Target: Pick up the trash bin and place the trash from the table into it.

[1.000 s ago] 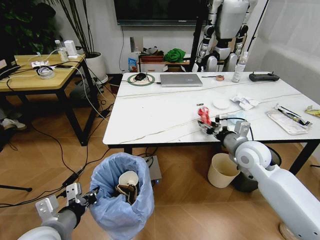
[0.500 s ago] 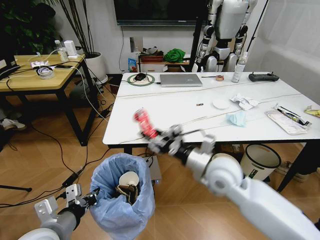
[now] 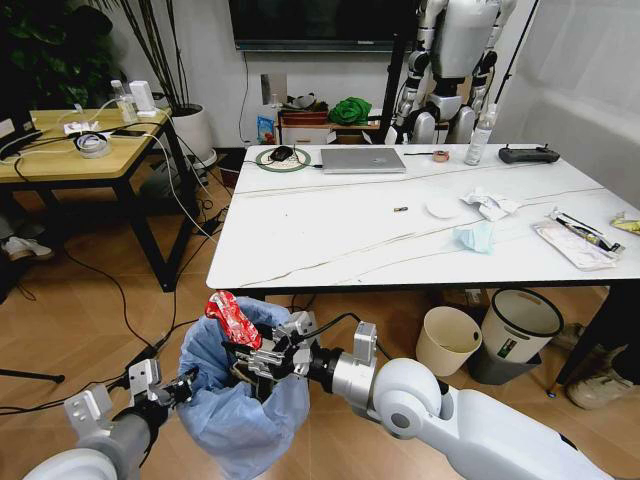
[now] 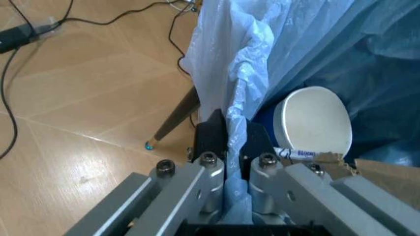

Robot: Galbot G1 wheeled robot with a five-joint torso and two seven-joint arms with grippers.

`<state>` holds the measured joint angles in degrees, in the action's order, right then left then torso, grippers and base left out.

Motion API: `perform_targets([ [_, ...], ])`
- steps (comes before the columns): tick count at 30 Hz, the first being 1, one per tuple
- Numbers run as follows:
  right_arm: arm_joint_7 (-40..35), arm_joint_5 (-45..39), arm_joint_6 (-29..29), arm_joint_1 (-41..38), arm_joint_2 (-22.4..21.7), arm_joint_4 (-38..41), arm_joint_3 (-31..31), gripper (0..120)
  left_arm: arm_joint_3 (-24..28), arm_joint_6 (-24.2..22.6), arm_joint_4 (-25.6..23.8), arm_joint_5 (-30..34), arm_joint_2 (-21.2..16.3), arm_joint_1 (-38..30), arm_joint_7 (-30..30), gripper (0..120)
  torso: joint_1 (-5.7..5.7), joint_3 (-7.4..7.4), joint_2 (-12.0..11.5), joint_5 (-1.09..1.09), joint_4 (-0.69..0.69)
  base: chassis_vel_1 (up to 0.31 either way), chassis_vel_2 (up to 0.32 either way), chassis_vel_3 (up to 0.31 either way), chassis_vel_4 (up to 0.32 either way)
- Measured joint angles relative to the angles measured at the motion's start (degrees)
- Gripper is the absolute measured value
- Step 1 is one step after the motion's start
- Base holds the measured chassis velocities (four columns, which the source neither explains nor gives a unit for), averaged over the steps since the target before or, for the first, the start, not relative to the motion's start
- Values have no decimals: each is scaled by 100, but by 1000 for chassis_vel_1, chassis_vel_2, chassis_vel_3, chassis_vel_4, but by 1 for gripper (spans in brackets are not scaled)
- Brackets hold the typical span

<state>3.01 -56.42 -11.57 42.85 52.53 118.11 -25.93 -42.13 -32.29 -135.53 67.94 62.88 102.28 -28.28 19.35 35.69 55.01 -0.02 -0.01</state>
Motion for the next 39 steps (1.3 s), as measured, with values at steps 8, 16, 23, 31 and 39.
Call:
perform_targets([
  [8,-45,44,-10,95,-46,31,151,85,-11,-21,-2,58,-19,-51,-61,0,0,0,0,2,0,0,0,0,0],
  [16,-60,87,-10,177,-45,49,318,100,18,-29,0,26,21,-26,-64,0,1,0,0,2,0,0,0,0,0],
  [23,-384,-100,-10,-17,11,80,938,100,37,-30,-13,-22,25,84,-55,0,1,0,0,2,1,0,0,0,0],
  [31,-1201,-187,-335,-223,82,-263,1718,100,124,-16,-31,-180,84,196,46,0,1,0,1,2,0,0,0,0,0],
  [39,-1706,-235,-1031,-806,278,-1275,2248,100,67,-5,-58,-177,72,190,67,0,1,0,1,2,1,0,0,0,0],
])
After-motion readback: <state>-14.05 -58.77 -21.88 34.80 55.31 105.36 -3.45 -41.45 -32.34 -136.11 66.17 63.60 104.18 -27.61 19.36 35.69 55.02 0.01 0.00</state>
